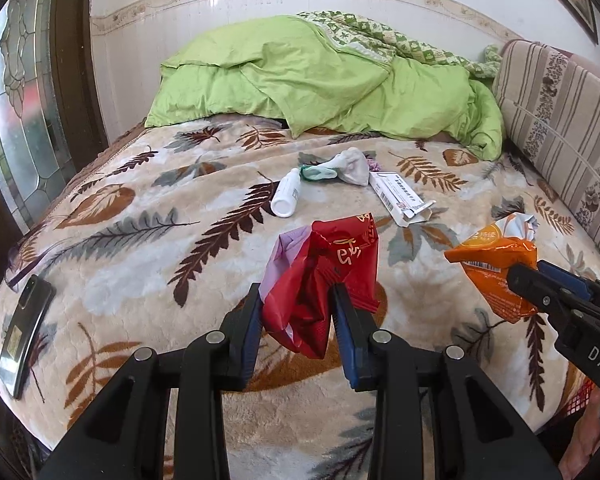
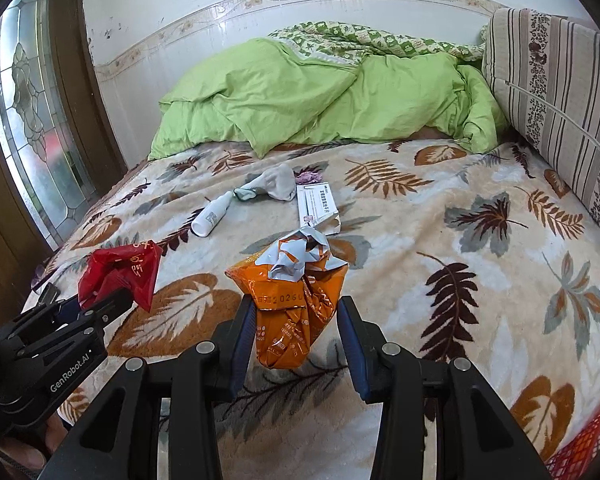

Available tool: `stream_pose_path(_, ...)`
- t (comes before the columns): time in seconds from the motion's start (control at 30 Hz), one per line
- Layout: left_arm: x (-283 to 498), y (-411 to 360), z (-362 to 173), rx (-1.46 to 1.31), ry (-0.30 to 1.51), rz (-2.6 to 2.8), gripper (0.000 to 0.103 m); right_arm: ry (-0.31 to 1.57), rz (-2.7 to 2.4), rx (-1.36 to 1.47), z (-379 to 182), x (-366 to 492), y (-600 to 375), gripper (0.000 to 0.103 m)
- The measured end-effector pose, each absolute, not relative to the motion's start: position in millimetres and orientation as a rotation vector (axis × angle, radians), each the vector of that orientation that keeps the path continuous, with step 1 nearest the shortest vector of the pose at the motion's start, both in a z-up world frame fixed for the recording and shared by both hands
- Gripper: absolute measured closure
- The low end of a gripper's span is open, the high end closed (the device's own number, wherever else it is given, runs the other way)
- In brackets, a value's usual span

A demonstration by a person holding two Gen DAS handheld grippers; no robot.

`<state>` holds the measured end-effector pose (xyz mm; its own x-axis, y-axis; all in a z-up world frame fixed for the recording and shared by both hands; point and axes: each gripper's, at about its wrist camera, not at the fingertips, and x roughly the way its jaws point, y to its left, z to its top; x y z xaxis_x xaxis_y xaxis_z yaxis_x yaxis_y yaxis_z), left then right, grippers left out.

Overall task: Collect trash
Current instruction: 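Grasp the red bag with the left gripper while the right grasps the orange wrapper, then carry both wrappers to the red basket and open both grippers over it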

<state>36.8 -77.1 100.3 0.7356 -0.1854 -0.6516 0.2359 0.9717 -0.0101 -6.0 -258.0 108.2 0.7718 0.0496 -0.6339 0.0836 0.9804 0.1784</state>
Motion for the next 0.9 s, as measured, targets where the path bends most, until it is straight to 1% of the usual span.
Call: stream_pose_path(0.9,46.4,-83.5,94.2,0.101,0.712,-0.227,0.071,0.707,-0.004,0.180,102.2,3.3,-249.7,0.059)
